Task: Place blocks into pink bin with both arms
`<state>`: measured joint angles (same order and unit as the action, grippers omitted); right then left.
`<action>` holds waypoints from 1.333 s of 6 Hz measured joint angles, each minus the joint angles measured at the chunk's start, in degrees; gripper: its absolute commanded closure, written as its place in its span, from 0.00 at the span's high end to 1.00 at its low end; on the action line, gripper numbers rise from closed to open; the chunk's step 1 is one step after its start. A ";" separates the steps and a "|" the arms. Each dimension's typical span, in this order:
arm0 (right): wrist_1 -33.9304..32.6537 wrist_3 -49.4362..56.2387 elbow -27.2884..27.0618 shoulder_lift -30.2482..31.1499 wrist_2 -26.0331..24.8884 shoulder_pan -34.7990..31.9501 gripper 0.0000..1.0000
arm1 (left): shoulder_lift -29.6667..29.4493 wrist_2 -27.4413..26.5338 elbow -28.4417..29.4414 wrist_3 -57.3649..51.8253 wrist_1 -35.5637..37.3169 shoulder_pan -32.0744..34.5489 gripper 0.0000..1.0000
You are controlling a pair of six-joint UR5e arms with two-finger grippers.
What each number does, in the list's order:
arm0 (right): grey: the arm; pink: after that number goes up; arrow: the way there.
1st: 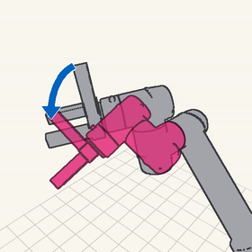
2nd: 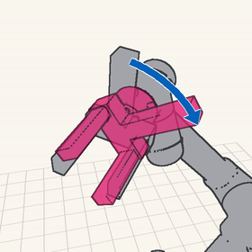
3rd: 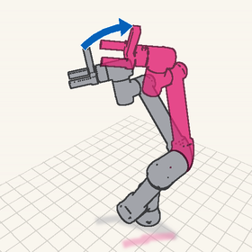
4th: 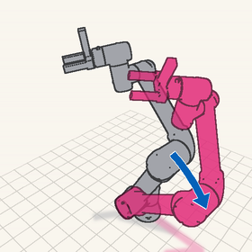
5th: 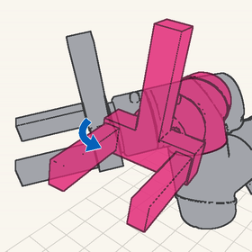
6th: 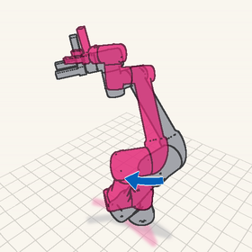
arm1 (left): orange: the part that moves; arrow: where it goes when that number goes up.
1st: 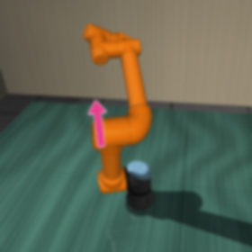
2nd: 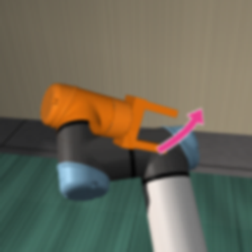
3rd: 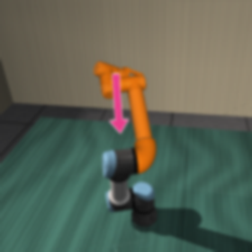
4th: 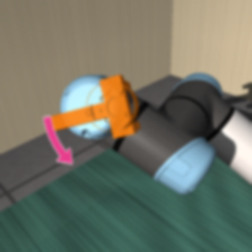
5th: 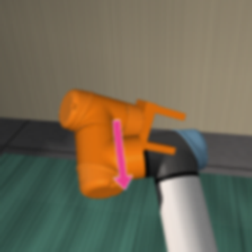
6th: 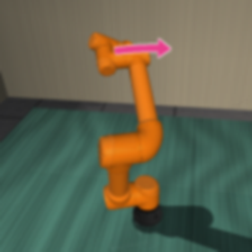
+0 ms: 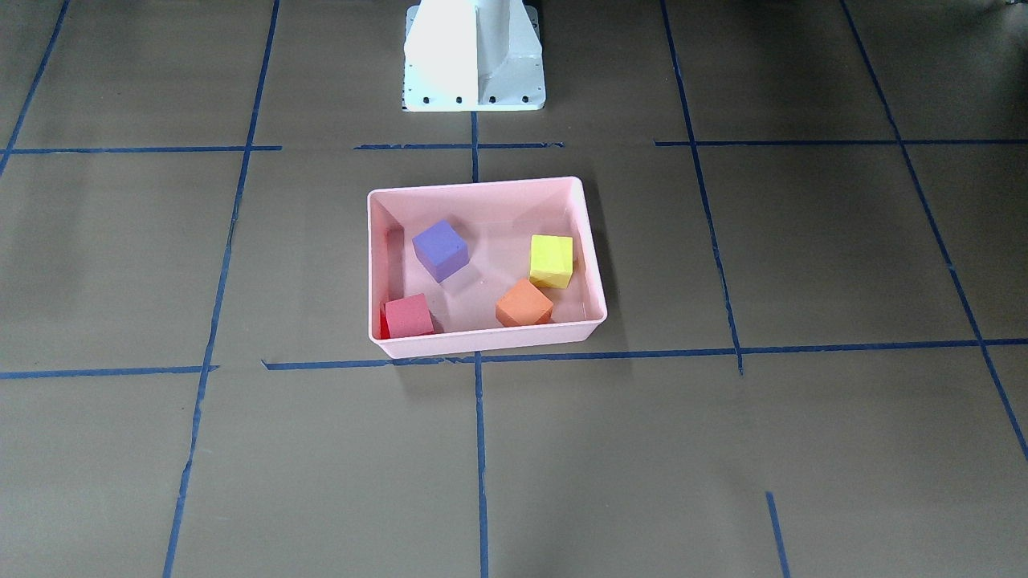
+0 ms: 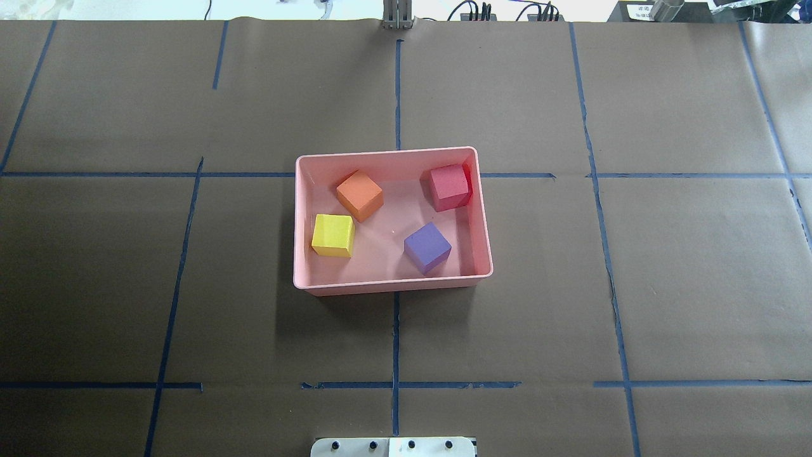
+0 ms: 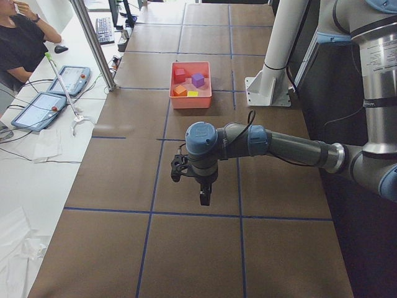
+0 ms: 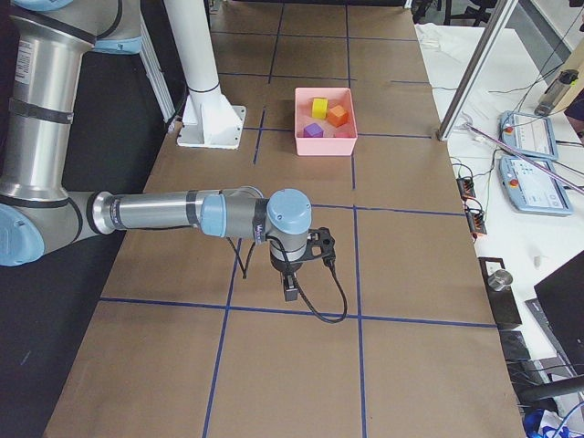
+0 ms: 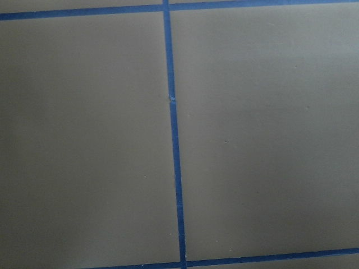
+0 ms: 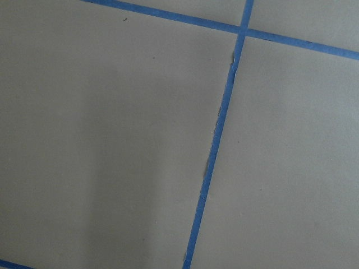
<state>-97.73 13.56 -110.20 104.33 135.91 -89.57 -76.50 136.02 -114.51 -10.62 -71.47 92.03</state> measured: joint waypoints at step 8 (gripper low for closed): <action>0.24 0.48 -0.11 0.43 0.36 0.01 1.00 | -2.02 0.21 7.11 -0.28 -1.82 -0.10 1.00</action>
<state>-97.49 14.04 -110.31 104.76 136.27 -89.56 -78.51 136.23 -107.40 -10.90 -73.29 91.92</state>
